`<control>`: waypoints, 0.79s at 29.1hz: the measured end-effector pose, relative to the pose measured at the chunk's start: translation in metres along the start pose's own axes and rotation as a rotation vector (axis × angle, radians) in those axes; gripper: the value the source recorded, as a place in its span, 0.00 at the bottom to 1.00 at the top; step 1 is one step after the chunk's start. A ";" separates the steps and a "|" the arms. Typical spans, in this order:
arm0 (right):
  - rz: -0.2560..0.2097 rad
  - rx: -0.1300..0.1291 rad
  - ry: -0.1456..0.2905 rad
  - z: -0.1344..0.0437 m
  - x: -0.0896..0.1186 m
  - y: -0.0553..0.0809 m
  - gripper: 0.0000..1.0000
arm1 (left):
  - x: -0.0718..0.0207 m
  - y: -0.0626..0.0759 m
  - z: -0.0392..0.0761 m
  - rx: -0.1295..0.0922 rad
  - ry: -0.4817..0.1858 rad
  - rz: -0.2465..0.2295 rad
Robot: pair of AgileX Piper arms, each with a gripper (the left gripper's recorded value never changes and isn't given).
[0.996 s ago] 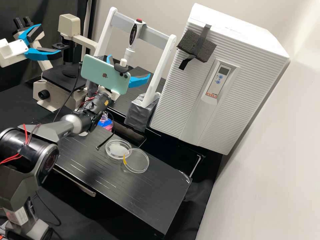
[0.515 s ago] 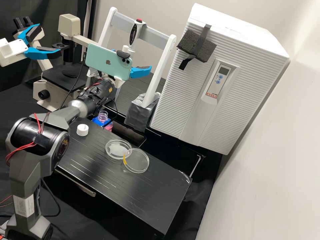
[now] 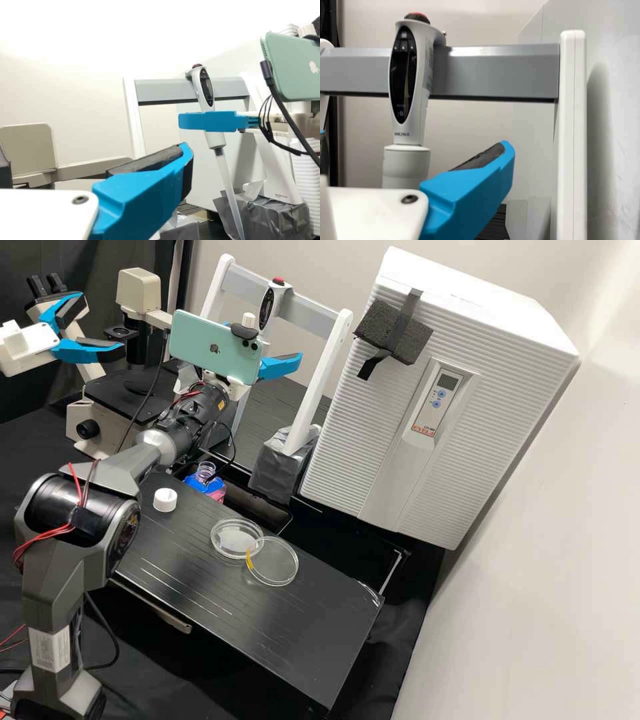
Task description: Use the pipette
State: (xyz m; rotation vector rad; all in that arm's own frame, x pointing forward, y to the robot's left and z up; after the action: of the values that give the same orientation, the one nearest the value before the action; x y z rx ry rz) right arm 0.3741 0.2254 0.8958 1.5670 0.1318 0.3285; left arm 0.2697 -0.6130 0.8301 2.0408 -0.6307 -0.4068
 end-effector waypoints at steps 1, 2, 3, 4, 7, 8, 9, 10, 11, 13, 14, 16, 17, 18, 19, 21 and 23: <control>0.000 0.000 0.000 0.000 0.000 0.000 0.00 | 0.0000 0.000 0.000 0.000 0.000 0.000; -0.002 0.000 -0.001 0.000 0.000 -0.001 0.00 | 0.0000 0.000 0.000 0.000 0.000 0.000; -0.003 0.002 -0.003 0.001 0.001 -0.002 0.00 | -0.0001 0.000 -0.001 0.001 0.002 0.000; -0.004 0.003 -0.006 0.002 0.001 -0.003 0.00 | -0.0001 0.000 -0.001 0.001 0.002 0.000; -0.012 -0.008 -0.022 0.005 0.002 -0.006 0.00 | -0.0001 0.000 -0.001 0.001 0.002 0.000; -0.020 -0.008 -0.026 0.006 0.003 -0.007 0.00 | -0.0001 0.000 -0.001 0.001 0.003 0.000; -0.024 -0.008 -0.029 0.007 0.003 -0.008 0.00 | -0.0001 0.000 -0.001 0.001 0.003 0.000; -0.027 -0.008 -0.029 0.007 0.003 -0.010 0.00 | 0.0001 -0.001 -0.001 0.001 0.003 -0.002; -0.027 -0.010 -0.029 0.007 0.003 -0.010 0.00 | 0.0000 0.000 -0.001 0.001 0.003 -0.001; -0.040 -0.022 -0.034 0.008 0.003 -0.012 0.00 | 0.0000 0.000 -0.001 0.001 0.003 -0.001; -0.040 -0.028 -0.034 0.008 0.003 -0.012 0.00 | 0.0000 0.000 -0.001 0.001 0.003 -0.001; -0.038 -0.021 -0.037 0.008 0.003 -0.011 0.00 | 0.0000 0.000 -0.001 0.001 0.003 -0.001; -0.036 -0.015 -0.041 0.008 0.003 -0.011 0.00 | 0.0000 0.000 -0.001 0.001 0.003 -0.001; -0.035 -0.012 -0.042 0.008 0.003 -0.011 0.00 | 0.0001 -0.001 -0.001 0.001 0.004 -0.002; -0.034 -0.009 -0.044 0.009 0.003 -0.011 0.00 | 0.0002 -0.001 -0.001 0.001 0.004 -0.003; -0.034 -0.009 -0.044 0.009 0.003 -0.011 0.00 | 0.0003 -0.001 -0.001 0.001 0.004 -0.004; -0.034 -0.009 -0.044 0.009 0.003 -0.011 0.00 | 0.0005 -0.002 -0.002 0.000 0.005 -0.007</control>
State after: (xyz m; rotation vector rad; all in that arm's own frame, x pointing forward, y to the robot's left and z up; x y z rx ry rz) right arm 0.3811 0.2185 0.8852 1.5606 0.1230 0.2674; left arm 0.2715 -0.6112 0.8289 2.0441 -0.6213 -0.4060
